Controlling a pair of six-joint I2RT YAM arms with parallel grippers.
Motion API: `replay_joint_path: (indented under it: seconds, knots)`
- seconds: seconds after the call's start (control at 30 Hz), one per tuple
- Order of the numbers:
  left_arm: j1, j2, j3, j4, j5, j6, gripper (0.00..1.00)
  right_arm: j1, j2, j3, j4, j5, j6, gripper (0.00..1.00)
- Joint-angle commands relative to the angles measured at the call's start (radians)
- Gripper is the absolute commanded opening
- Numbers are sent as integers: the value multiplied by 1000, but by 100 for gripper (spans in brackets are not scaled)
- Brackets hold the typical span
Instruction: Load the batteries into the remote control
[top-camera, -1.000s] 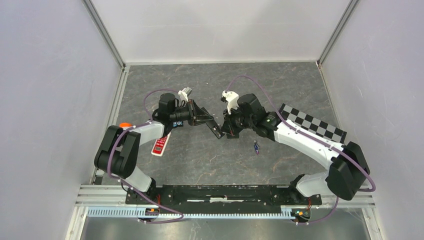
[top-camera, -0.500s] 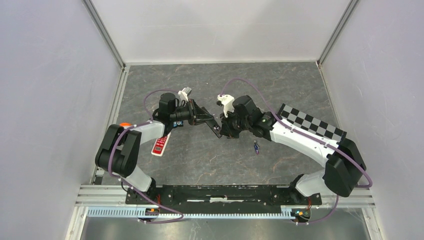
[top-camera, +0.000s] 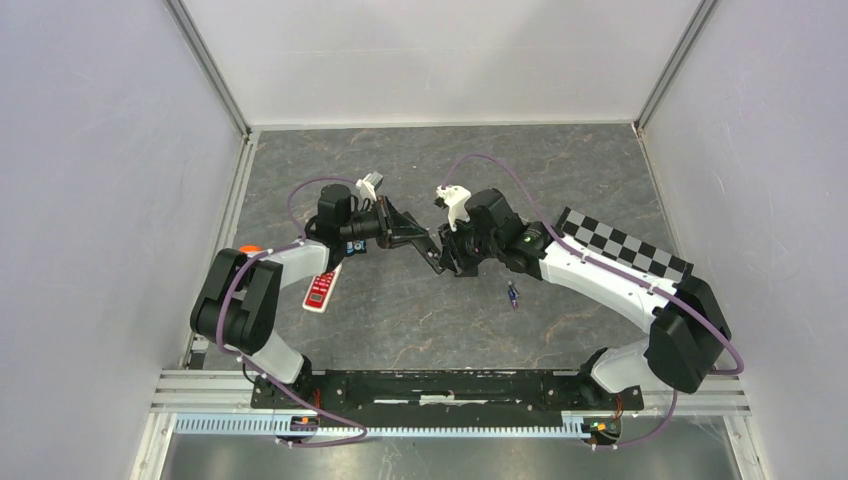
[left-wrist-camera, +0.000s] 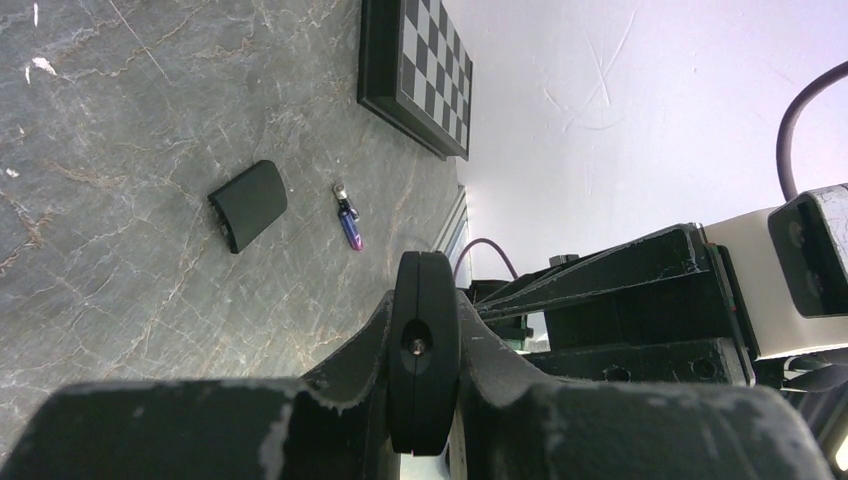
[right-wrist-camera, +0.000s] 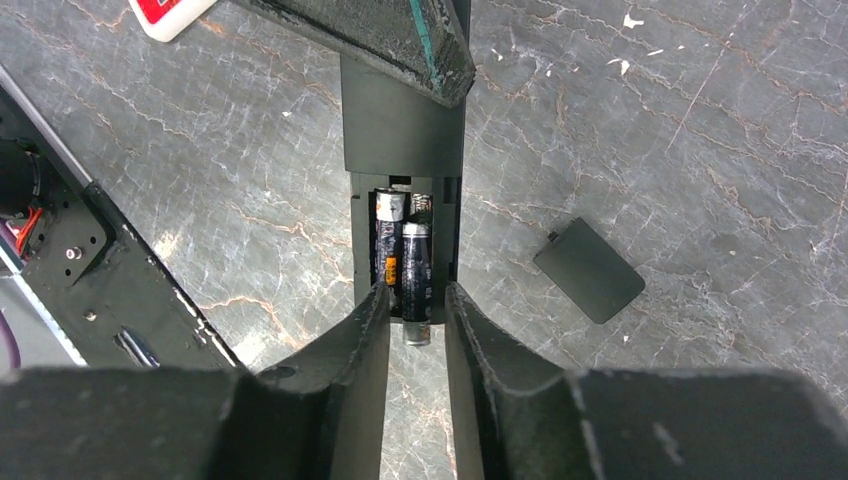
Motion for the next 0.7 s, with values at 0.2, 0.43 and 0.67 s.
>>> replay_joint_path:
  seconds: [0.2,0.43,0.67]
  knots:
    - [-6,-19,55,45,11,-110,2,-4,-48,73,73,-6,105,55]
    - [-3,-68,63,58,-35,-239,2,-44,-164,-1,262,37,230,78]
    - [10,-147,100,84,-84,-445,2,-103,-310,-163,690,58,423,88]
